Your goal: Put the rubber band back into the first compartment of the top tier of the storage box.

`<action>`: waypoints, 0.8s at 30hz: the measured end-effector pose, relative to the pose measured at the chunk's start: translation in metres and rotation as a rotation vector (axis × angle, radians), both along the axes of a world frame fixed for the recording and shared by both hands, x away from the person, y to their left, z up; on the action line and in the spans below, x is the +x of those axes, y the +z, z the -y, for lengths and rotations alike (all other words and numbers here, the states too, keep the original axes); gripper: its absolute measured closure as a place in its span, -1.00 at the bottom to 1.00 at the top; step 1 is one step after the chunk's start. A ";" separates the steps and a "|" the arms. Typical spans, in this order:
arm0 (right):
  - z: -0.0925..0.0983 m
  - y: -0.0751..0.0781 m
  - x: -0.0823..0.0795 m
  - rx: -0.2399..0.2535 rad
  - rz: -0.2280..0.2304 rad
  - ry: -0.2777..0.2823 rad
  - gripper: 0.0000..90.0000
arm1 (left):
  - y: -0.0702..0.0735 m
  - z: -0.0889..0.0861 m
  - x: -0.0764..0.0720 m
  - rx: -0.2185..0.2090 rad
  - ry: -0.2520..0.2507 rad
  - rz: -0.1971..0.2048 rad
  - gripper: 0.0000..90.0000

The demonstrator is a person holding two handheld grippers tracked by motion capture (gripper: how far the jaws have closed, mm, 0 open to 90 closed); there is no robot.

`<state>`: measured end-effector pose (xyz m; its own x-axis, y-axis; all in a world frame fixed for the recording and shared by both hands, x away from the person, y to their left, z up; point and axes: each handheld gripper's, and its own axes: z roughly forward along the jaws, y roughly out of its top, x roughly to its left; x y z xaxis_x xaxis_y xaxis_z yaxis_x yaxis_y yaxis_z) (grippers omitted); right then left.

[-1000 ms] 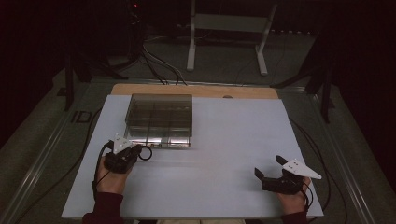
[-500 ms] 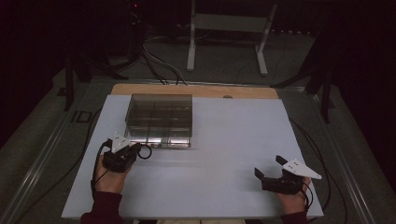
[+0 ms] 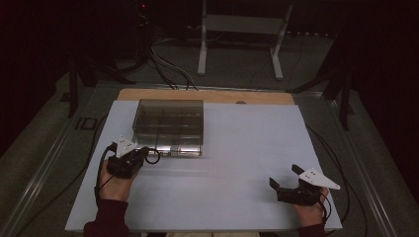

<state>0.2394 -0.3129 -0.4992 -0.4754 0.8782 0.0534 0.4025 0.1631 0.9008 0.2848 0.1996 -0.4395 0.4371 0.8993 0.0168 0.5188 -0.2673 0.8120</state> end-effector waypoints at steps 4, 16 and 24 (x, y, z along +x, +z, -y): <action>0.000 0.000 0.000 0.001 0.001 0.000 -1.00 | 0.002 -0.001 0.001 -0.002 0.002 0.003 0.98; 0.000 0.000 0.000 0.002 0.000 0.000 -1.00 | 0.008 -0.003 0.006 0.000 0.008 0.013 0.98; 0.000 0.000 0.000 0.001 0.000 0.001 -1.00 | 0.013 -0.003 0.010 -0.001 0.014 0.022 0.98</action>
